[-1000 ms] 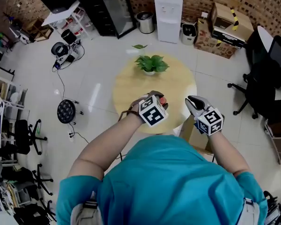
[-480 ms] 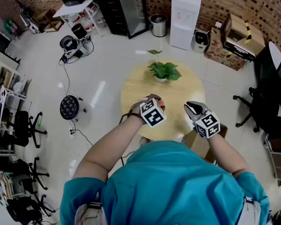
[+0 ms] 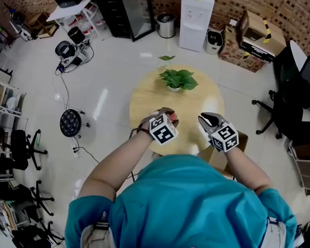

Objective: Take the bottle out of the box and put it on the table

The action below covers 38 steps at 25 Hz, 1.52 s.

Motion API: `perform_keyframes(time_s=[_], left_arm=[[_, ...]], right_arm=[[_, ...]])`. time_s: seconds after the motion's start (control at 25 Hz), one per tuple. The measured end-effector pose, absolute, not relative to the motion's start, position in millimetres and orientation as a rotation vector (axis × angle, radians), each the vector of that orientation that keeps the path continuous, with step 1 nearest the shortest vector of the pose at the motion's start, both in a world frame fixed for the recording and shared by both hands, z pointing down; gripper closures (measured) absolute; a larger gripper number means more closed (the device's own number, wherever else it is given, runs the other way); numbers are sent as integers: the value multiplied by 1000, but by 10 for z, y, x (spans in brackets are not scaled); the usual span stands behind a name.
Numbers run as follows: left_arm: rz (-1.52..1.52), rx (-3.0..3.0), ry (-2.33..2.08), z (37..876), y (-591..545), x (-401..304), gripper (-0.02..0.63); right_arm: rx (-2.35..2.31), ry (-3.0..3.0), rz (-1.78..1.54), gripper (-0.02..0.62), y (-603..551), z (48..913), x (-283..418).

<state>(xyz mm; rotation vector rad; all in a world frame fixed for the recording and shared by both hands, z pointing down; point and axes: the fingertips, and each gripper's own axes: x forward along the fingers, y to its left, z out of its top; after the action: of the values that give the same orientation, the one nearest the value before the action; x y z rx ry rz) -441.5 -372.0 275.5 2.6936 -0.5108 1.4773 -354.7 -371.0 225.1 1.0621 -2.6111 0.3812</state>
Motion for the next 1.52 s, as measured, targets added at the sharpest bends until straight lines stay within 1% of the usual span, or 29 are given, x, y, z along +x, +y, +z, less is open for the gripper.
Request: perform_keyframes(time_s=[0.16,0.2,0.28,0.36,0.6,0.8,0.88,0.96,1.0,1.2,1.24,1.32,1.44,1.52], left_arm=[[1520,2717,-564,2821,-3816,-4365,431],[1527,2720,-580,2837,-3834,-4350,412],[1513,2714,-611,2858,-3853,-4314,351],[1472,2701,-647,2868,-3870,-4290,313],[1279,2711,-750,2833,-3814,-4139,288],[1044,2802,-963,2429,-3681,-4072,288],[978,2840,-1083,2302,-3541,-4048,308],[905,2851,-1180,2213,-3378,-4021,345],[857,2855,-1220,2160,-3299,-4008,376],[595,2848,-1320,1906,-2980,-4083,594],[547,2851,-1300,1845,-2903,-4119,604],[462,2866,-1247,1717,-2730,-4250,604],[359,2873,-1191,1513,-2478,-4572,605],[320,2880,-1146,1419,-2342,-4794,605]], right_arm=[[1045,-2614,399,540,-3747,2265,-3493],[1037,-2616,397,540,-3741,2264,-3483],[1026,-2622,391,540,-3725,2256,-3454],[1015,-2628,383,537,-3714,2241,-3415],[977,-2660,352,535,-3615,2232,-3146],[960,-2689,330,535,-3448,2148,-2831],[950,-2705,321,535,-3334,2182,-2662],[942,-2724,319,535,-3222,2248,-2496],[940,-2734,323,535,-3171,2280,-2426],[950,-2764,357,554,-3012,2320,-2314],[959,-2766,358,555,-2970,2287,-2352],[979,-2772,346,563,-2830,2146,-2490],[1020,-2771,324,594,-2545,1875,-2785],[1064,-2753,333,594,-2380,1763,-2984]])
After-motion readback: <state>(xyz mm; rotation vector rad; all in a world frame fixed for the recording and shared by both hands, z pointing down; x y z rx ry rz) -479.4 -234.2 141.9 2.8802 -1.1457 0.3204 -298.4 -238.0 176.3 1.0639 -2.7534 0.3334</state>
